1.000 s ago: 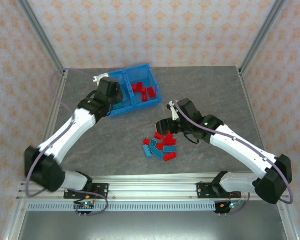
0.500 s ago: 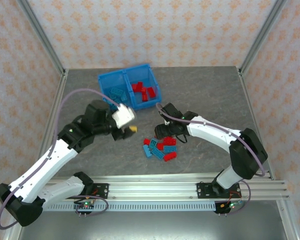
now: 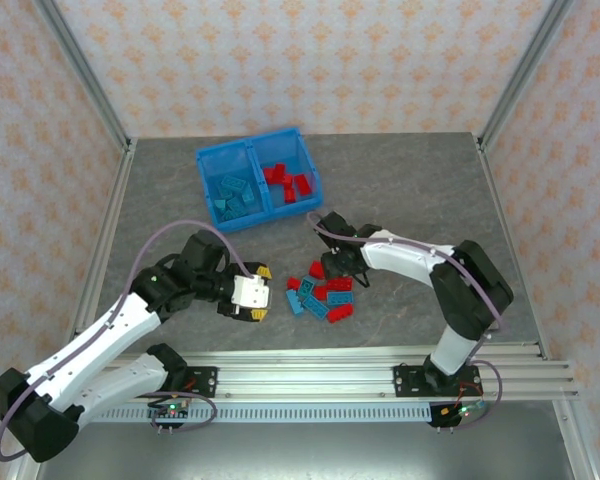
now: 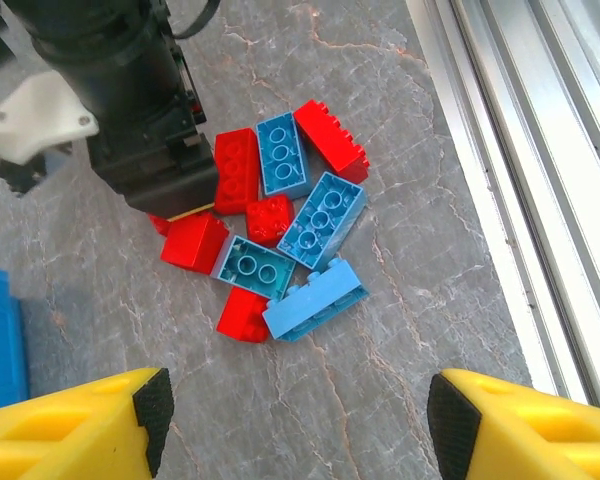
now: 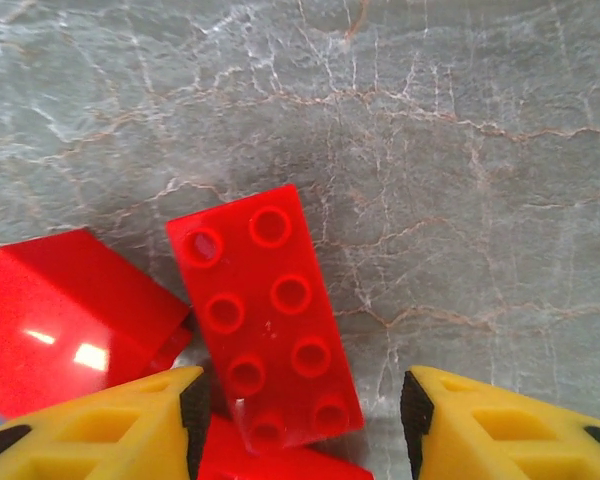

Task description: Sort the legos into containers by color

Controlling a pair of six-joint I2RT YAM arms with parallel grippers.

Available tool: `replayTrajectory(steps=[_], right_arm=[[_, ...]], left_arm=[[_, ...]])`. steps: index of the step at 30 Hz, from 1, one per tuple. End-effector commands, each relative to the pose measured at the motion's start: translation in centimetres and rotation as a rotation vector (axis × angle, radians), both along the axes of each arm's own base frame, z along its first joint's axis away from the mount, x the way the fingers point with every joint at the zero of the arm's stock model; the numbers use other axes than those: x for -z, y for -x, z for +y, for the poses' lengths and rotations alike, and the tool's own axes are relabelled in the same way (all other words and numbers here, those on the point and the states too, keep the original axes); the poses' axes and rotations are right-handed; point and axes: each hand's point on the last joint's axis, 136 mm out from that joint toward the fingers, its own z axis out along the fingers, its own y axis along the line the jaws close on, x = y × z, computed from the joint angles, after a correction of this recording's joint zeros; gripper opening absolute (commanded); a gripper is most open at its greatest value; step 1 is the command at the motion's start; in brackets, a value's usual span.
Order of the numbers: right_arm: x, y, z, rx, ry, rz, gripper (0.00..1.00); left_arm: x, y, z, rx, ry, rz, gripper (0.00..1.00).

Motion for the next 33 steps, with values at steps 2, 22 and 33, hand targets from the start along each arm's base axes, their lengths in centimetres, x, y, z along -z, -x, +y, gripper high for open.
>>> replayTrajectory(steps=[2, 22, 33], right_arm=[[1.1, -1.0, 0.0, 0.026, 0.026, -0.008, 0.53], [-9.4, -4.6, 2.2, 0.076, -0.18, -0.24, 0.25], [-18.3, -11.1, 8.9, 0.061, -0.436, -0.465, 0.27]], left_arm=[[-0.2, 0.4, -0.3, 0.041, 0.023, -0.03, 0.72], [-1.8, -1.0, -0.4, -0.031, 0.099, -0.132, 0.89], [-6.2, -5.3, 1.8, -0.378, 0.243, -0.277, 0.99]])
